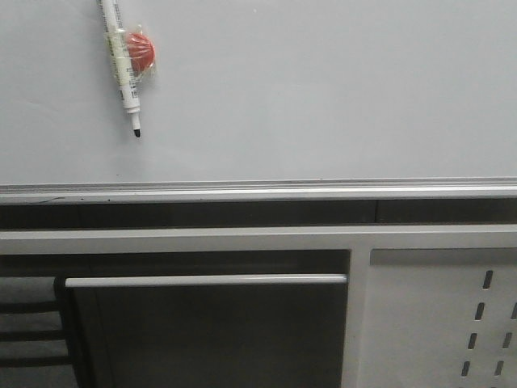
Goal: Write number 1 on whiteboard
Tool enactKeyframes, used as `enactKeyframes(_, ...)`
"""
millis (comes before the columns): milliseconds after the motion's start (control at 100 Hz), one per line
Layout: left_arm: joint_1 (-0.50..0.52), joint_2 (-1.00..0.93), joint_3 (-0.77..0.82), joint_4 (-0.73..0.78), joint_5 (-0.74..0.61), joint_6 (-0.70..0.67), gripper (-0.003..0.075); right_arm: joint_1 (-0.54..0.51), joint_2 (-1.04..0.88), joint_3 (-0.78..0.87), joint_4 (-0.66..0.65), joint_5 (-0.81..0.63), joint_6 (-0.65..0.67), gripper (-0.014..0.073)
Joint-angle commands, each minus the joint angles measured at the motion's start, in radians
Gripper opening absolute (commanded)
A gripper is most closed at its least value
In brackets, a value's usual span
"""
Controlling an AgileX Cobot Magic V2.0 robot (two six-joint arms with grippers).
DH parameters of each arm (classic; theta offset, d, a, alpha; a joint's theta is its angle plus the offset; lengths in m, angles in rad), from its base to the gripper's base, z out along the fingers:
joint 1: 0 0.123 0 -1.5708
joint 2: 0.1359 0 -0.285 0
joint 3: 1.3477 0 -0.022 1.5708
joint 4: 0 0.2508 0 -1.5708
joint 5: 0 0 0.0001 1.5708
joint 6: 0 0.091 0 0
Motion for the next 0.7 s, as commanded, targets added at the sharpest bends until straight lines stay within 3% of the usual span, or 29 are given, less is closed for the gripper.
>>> enactKeyframes(0, 0.001, -0.023, 0.04, -0.009, -0.079, -0.01, -0.002, -0.008, -0.016, 0.025, 0.067, -0.08, -0.003, -0.0071)
enactKeyframes(170, 0.001, -0.023, 0.04, -0.134, -0.079, -0.01, -0.002, -0.008, -0.016, 0.025, 0.233, -0.121, -0.003, -0.0071)
enactKeyframes(440, 0.001, -0.023, 0.033, -0.615, -0.079, -0.01, -0.002, -0.008, -0.016, 0.019, 0.746, -0.152, -0.003, -0.0071)
enactKeyframes(540, 0.001, -0.023, 0.0, -0.681, -0.049, -0.01, -0.002, -0.008, -0.014, -0.025, 0.752, -0.083, -0.003, -0.006)
enactKeyframes(690, 0.001, 0.01, -0.13, -0.578, 0.107, 0.003, -0.002, -0.008, 0.019, -0.145, 0.659, 0.05, -0.031, -0.0043)
